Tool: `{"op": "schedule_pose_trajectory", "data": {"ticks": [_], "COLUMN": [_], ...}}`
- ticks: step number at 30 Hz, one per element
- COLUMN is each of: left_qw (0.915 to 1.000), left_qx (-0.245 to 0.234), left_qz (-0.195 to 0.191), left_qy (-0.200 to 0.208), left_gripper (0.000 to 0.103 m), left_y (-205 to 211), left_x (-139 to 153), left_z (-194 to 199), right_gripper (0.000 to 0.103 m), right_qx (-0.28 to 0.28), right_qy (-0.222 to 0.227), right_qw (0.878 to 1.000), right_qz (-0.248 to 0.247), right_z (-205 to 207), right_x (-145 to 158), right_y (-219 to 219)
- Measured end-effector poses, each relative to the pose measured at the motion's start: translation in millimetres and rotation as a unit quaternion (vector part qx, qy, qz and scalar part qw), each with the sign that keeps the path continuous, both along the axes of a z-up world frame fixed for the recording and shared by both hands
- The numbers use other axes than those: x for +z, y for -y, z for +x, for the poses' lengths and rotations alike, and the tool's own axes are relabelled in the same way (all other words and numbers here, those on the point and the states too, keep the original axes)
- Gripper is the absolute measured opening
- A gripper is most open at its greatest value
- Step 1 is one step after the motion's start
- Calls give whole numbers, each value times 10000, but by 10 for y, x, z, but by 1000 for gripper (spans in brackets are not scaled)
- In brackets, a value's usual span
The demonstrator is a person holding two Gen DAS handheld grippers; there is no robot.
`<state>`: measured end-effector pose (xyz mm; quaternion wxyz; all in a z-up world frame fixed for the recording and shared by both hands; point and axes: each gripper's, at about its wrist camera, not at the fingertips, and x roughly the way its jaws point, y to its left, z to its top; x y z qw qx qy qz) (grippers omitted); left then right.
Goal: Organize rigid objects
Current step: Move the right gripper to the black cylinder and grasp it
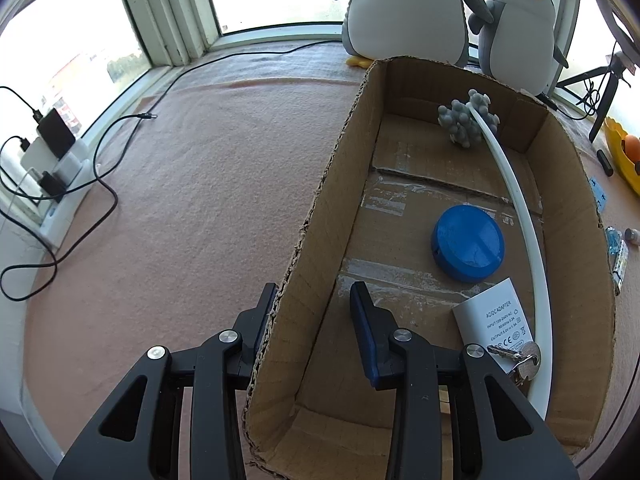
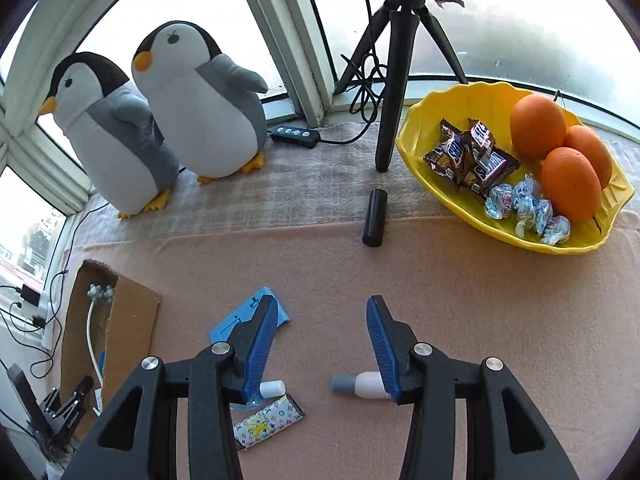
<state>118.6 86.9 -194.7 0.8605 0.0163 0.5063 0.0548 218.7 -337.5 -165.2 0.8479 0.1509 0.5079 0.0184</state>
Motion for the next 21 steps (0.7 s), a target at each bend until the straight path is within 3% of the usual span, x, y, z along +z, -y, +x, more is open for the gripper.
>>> {"op": "schedule_pose_trajectory", "data": {"ticks": [6, 16, 21], "left_qw": [10000, 10000, 10000], "left_qx": [-16, -16, -12], "left_qz": [-18, -42, -45], "left_qy": [-2, 32, 30], "left_gripper": [35, 35, 35], "left_y": [6, 2, 1], "left_x": [1, -5, -6], "left_z": [-2, 1, 2], "right_gripper": [42, 35, 28], "right_qx": [-273, -333, -327], "right_qy": [-306, -638, -750], "right_qw": [9991, 9949, 9930], "right_qz": [53, -714, -847], "right_z": [400, 826, 940], "right_x": [-177, -352, -444], "right_y": [105, 59, 61]}}
